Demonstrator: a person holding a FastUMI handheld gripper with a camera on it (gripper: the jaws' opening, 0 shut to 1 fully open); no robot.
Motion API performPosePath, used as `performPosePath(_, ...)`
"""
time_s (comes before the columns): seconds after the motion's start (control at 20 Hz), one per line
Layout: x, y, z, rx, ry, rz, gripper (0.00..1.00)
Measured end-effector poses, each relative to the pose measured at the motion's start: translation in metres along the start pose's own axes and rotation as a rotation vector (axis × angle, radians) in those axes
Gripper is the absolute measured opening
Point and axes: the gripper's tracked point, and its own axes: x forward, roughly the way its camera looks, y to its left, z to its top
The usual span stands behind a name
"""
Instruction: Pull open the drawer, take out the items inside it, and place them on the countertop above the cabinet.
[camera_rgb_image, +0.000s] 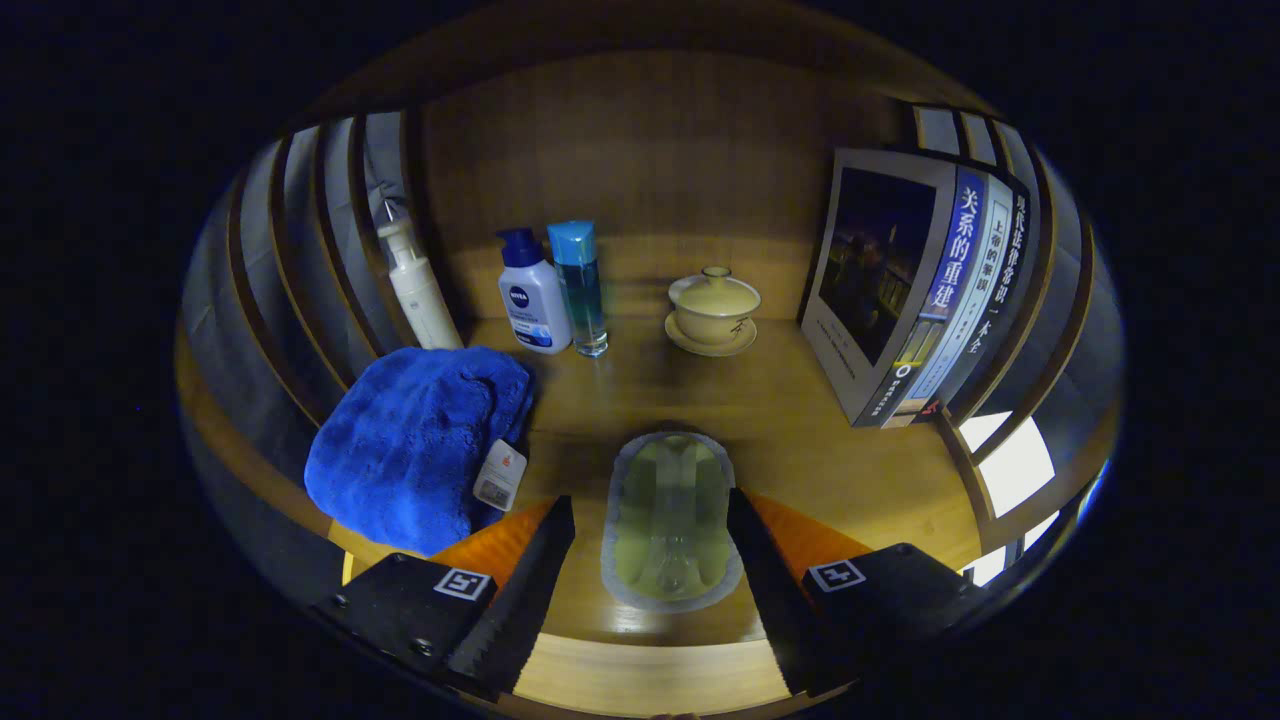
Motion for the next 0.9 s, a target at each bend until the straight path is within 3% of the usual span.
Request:
performPosePath(0.35,-0.070,0.022,0.026,-0.021,-0.226,0.066,0.99)
performPosePath(0.55,-0.122,0.039,0.013,-0.001,-0.324,0.147,0.99)
performPosePath(0.9,-0.194,0.037,-0.022,0.029,-0.441,0.198,0.99)
